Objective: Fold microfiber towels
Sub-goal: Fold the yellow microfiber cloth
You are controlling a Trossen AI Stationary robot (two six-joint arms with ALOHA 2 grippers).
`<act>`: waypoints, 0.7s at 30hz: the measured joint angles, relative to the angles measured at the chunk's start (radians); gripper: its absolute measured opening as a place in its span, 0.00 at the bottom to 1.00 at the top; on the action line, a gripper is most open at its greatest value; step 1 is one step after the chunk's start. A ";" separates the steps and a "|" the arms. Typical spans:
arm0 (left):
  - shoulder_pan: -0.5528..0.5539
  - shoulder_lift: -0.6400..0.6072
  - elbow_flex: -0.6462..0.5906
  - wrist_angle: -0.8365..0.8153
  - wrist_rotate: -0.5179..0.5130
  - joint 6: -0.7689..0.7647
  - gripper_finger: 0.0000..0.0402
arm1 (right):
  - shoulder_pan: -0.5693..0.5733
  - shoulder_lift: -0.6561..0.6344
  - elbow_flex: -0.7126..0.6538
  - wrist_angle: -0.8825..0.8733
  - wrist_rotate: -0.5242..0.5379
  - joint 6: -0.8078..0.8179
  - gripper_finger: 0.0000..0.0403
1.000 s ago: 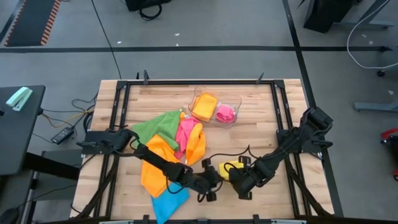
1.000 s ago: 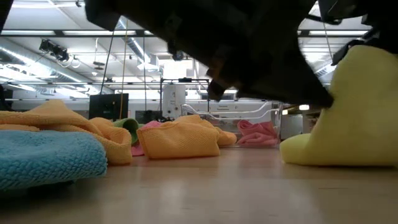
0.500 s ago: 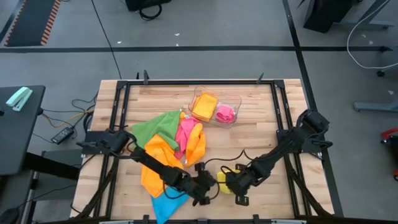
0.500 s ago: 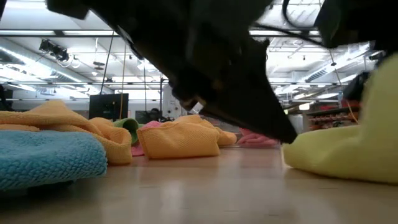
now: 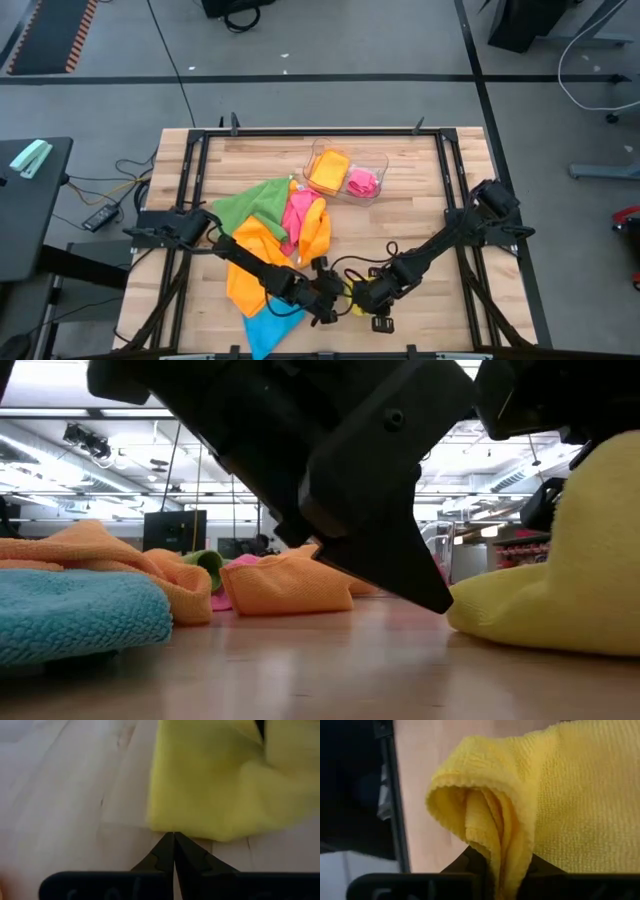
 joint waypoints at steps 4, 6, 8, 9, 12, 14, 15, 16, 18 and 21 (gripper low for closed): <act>0.005 0.024 0.000 0.056 -0.004 0.006 0.03 | -0.016 0.000 0.010 0.004 -0.065 -0.008 0.12; 0.005 0.047 0.000 0.108 -0.001 0.013 0.02 | -0.019 0.000 0.012 0.008 -0.060 -0.004 0.12; 0.005 0.063 0.000 0.145 -0.002 0.031 0.03 | -0.018 0.000 0.012 0.006 -0.060 0.018 0.13; 0.005 0.068 0.000 0.162 -0.001 0.034 0.03 | -0.017 0.000 0.012 0.007 -0.060 0.026 0.13; 0.006 0.073 0.000 0.190 0.000 0.040 0.05 | -0.010 0.000 0.012 0.008 -0.046 0.030 0.13; 0.009 0.073 0.000 0.198 0.001 0.043 0.05 | -0.012 0.000 0.012 0.014 -0.039 0.027 0.14; 0.010 0.073 0.000 0.198 0.001 0.043 0.05 | -0.018 0.000 0.012 0.026 -0.048 0.021 0.15; 0.010 0.073 0.000 0.197 0.002 0.044 0.05 | -0.023 0.000 0.012 0.042 -0.058 0.011 0.16; 0.010 0.073 0.000 0.197 0.002 0.045 0.03 | -0.035 0.000 0.012 0.065 -0.075 -0.017 0.20; 0.010 0.073 0.000 0.194 0.002 0.049 0.02 | -0.055 0.000 0.012 0.063 -0.093 -0.050 0.28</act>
